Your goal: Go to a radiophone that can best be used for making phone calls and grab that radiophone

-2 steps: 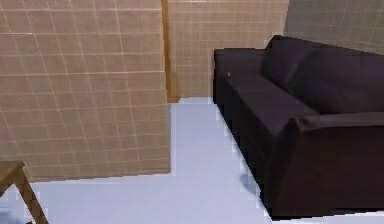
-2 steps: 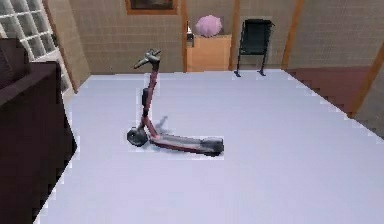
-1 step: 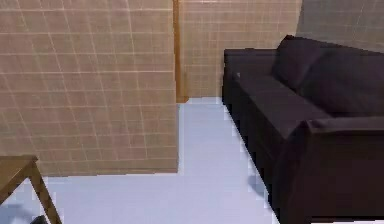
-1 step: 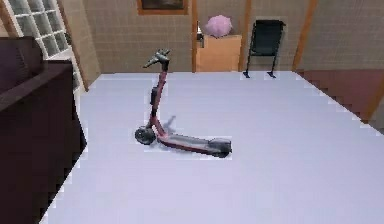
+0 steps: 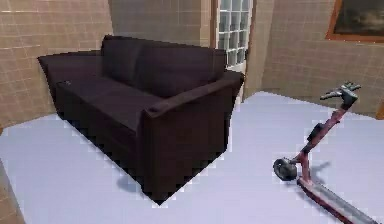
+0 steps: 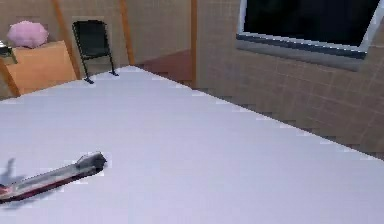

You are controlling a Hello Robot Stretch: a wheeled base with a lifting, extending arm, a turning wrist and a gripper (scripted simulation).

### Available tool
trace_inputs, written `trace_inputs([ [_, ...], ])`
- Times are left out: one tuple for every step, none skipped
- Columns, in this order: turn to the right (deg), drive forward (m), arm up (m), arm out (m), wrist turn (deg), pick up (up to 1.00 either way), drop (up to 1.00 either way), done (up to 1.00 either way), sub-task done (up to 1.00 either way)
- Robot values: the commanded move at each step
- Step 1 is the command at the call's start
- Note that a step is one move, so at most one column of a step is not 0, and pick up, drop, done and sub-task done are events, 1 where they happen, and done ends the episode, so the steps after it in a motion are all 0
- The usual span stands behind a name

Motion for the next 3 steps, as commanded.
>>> trace_inputs([
  [45.0,0.00,0.00,0.00,0.0,0.00,0.00,0.00,0.00],
  [45.0,0.00,0.00,0.00,0.0,0.00,0.00,0.00,0.00],
  [0.0,0.10,0.00,0.00,0.0,0.00,0.00,0.00,0.00],
])
